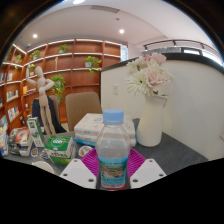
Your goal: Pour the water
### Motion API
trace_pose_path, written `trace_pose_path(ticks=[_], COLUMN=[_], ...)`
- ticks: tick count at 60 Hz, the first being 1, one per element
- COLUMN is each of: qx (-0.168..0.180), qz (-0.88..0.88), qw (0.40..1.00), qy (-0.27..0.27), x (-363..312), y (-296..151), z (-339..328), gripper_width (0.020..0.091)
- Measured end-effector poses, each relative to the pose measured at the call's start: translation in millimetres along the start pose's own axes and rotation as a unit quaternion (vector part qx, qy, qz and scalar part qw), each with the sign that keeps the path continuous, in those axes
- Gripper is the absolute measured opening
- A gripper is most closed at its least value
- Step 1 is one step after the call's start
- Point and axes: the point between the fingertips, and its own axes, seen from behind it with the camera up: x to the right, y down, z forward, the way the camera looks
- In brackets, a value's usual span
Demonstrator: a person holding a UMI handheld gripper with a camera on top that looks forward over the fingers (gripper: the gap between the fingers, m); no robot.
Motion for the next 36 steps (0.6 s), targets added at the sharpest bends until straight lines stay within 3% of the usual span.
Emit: trace_pose_path(ticks=[24, 33, 36], qx=[0.031, 0.022, 0.017], qz=[0.020, 0.009, 0.006], qw=[0.999, 0.999, 0.999], qy=[-0.022, -0.028, -0.033], x=[8, 5, 1], y=[19, 23, 27], z=[19, 18, 16], gripper_width=[0.0377, 0.0476, 0.0568])
